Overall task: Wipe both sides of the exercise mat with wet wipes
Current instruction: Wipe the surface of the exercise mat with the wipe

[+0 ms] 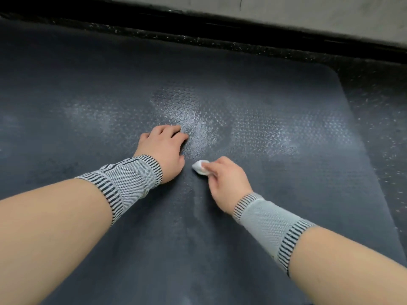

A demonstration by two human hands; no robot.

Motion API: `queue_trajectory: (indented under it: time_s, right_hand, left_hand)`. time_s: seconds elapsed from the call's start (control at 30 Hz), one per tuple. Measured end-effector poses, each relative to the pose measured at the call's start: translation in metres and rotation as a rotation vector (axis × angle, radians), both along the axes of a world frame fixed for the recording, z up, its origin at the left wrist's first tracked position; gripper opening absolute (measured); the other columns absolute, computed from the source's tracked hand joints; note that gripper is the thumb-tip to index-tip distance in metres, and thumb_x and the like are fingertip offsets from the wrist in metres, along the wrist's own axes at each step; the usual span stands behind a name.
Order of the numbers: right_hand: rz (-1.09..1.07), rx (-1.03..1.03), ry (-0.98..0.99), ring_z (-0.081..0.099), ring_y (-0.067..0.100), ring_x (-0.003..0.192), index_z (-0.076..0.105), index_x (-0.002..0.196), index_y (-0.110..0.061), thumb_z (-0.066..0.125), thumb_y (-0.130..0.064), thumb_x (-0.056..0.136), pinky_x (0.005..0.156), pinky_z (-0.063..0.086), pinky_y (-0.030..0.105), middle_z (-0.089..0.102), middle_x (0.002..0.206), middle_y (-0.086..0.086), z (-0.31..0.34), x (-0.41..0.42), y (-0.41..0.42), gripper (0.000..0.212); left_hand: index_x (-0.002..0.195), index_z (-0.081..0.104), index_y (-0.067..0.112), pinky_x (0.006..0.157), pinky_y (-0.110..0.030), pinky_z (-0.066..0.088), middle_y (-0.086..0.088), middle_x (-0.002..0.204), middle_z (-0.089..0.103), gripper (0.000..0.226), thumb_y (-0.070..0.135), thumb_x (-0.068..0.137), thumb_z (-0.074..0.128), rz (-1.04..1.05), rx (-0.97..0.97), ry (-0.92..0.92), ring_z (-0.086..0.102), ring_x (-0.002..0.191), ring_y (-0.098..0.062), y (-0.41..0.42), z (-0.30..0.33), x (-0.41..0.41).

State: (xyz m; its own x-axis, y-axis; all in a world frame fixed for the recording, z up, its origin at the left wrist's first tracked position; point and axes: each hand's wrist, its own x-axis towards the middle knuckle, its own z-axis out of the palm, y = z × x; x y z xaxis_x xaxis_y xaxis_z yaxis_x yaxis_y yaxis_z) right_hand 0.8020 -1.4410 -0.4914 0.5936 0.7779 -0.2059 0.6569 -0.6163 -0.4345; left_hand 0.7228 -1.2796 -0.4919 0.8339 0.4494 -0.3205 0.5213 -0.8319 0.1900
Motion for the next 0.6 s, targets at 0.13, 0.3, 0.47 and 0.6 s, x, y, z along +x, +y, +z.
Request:
queue_trajectory:
  time_s: [0.13,0.3,0.47,0.6]
  right_hand:
    - [-0.479,-0.06,-0.133,0.054,0.03,0.104,0.058,0.125,-0.015,0.045,-0.014,0.094,0.087,0.038,0.029,0.052,0.12,0.012,0.0,0.081,0.015,0.034]
    - [-0.239,0.041,-0.067,0.053,0.025,0.094,0.062,0.117,-0.024,0.053,-0.012,0.087,0.08,0.038,0.025,0.049,0.103,0.004,-0.013,0.011,0.03,0.034]
    - [-0.011,0.051,-0.059,0.053,0.025,0.09,0.066,0.116,-0.028,0.049,-0.016,0.091,0.082,0.041,0.026,0.049,0.1,0.002,0.001,0.03,0.029,0.032]
    - [-0.38,0.0,-0.194,0.054,0.025,0.104,0.06,0.126,-0.023,0.047,-0.013,0.094,0.084,0.034,0.021,0.049,0.121,0.007,0.001,0.106,0.042,0.035]
  left_hand:
    - [0.151,0.027,0.034,0.114,-0.047,0.027,0.007,0.161,0.018,0.059,0.043,0.096,0.048,-0.046,-0.007,0.04,0.017,0.145,-0.022,0.007,0.002,-0.001]
    - [0.149,0.031,0.038,0.113,-0.047,0.031,0.011,0.159,0.021,0.057,0.041,0.096,0.05,-0.016,-0.028,0.061,0.019,0.144,-0.02,0.01,0.006,0.004]
    - [0.147,0.034,0.042,0.111,-0.047,0.032,0.014,0.156,0.025,0.055,0.036,0.095,0.051,-0.001,-0.049,0.056,0.02,0.142,-0.018,0.013,0.008,0.006]
    - [0.146,0.036,0.044,0.11,-0.048,0.034,0.014,0.155,0.027,0.055,0.035,0.094,0.053,-0.002,-0.054,0.064,0.022,0.141,-0.019,0.015,0.007,0.007]
